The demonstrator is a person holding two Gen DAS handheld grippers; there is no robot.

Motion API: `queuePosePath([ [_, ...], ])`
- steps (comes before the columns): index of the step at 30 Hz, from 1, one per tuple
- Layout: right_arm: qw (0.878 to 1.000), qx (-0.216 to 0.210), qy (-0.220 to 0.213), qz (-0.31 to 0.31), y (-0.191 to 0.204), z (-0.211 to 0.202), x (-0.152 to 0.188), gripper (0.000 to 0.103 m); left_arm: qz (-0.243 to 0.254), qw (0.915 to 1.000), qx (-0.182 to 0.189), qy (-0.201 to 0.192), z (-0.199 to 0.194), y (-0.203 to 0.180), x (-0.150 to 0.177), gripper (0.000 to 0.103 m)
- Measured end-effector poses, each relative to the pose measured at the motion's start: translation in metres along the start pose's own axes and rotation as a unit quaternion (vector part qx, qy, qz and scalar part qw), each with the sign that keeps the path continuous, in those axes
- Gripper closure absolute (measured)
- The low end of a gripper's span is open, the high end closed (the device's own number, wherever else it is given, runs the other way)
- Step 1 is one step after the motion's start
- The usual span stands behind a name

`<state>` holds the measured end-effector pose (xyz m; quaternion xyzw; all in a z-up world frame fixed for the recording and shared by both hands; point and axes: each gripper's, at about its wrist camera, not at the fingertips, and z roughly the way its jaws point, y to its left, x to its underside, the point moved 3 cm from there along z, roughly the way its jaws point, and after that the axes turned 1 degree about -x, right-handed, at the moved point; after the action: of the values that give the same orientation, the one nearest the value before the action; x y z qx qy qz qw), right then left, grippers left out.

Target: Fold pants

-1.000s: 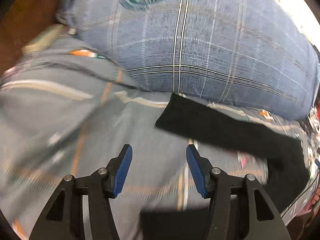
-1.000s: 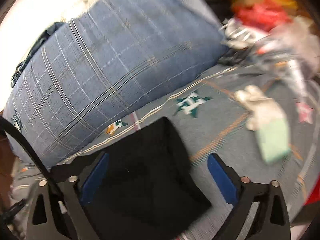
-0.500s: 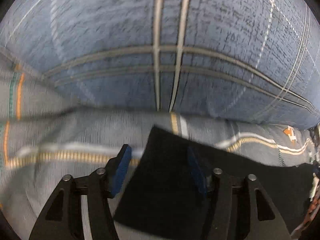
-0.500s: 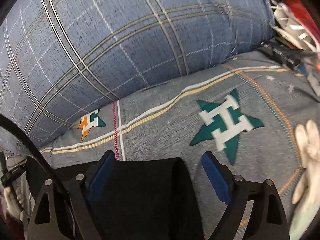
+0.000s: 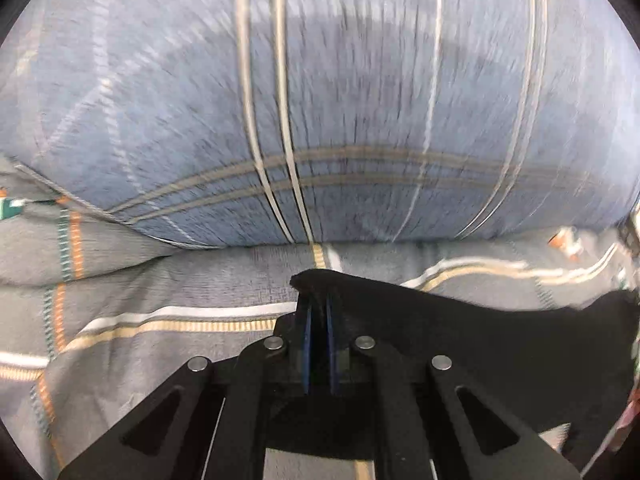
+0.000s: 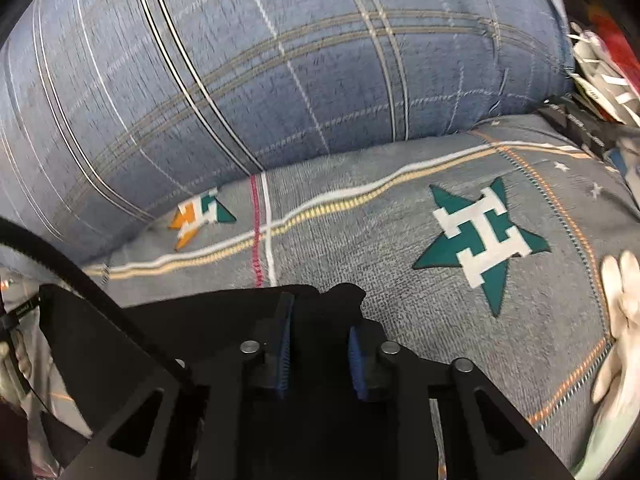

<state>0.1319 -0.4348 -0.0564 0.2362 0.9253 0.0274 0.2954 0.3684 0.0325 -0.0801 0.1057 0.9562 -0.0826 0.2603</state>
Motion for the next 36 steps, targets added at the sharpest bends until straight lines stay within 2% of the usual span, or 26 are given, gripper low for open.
queuePosePath([
  [5, 0.999, -0.024, -0.033, 0.01, 0.005, -0.039, 0.005, 0.081, -0.001, 0.998, 0.034, -0.054, -0.06, -0.003, 0.006, 0.097],
  [8, 0.998, -0.037, -0.046, 0.012, 0.007, -0.063, 0.017, 0.082, 0.008, 0.9947, 0.047, -0.092, -0.104, -0.012, 0.028, 0.097],
  [11, 0.997, -0.06, -0.052, 0.024, 0.002, -0.083, 0.039, 0.083, 0.015, 0.9897, 0.056, -0.131, -0.151, -0.024, 0.067, 0.097],
  [14, 0.995, -0.076, -0.05, 0.035, -0.006, -0.099, 0.07, 0.084, 0.021, 0.9864, 0.058, -0.153, -0.185, -0.016, 0.104, 0.097],
  [18, 0.993, -0.094, -0.036, 0.067, -0.028, -0.112, 0.119, 0.085, 0.011, 0.9863, 0.037, -0.16, -0.209, 0.0, 0.163, 0.097],
  [22, 0.989, -0.103, -0.022, 0.108, -0.053, -0.118, 0.162, 0.085, -0.016, 0.9892, 0.014, -0.145, -0.218, 0.016, 0.225, 0.097],
  [25, 0.987, -0.09, -0.021, 0.128, -0.074, -0.127, 0.188, 0.085, -0.037, 0.9915, 0.009, -0.124, -0.219, 0.031, 0.262, 0.096],
  [27, 0.988, -0.062, -0.017, 0.139, -0.09, -0.133, 0.202, 0.084, -0.049, 0.9926, 0.007, -0.111, -0.219, 0.037, 0.278, 0.095],
  [31, 0.986, -0.025, -0.028, 0.163, -0.118, -0.156, 0.219, 0.082, -0.05, 0.9926, -0.05, -0.099, -0.224, 0.05, 0.302, 0.094],
  [32, 0.986, -0.024, -0.035, 0.164, -0.12, -0.163, 0.22, 0.079, -0.059, 0.9923, -0.051, -0.097, -0.227, 0.057, 0.306, 0.094],
  [34, 0.986, -0.025, -0.055, 0.157, -0.117, -0.181, 0.221, 0.063, -0.083, 0.9906, -0.048, -0.098, -0.235, 0.07, 0.311, 0.094],
  [35, 0.986, -0.024, -0.066, 0.151, -0.112, -0.189, 0.221, 0.047, -0.094, 0.9894, -0.05, -0.098, -0.239, 0.076, 0.313, 0.093],
  [36, 0.987, -0.026, -0.077, 0.138, -0.102, -0.196, 0.219, 0.039, -0.112, 0.987, -0.057, -0.101, -0.245, 0.084, 0.314, 0.092],
])
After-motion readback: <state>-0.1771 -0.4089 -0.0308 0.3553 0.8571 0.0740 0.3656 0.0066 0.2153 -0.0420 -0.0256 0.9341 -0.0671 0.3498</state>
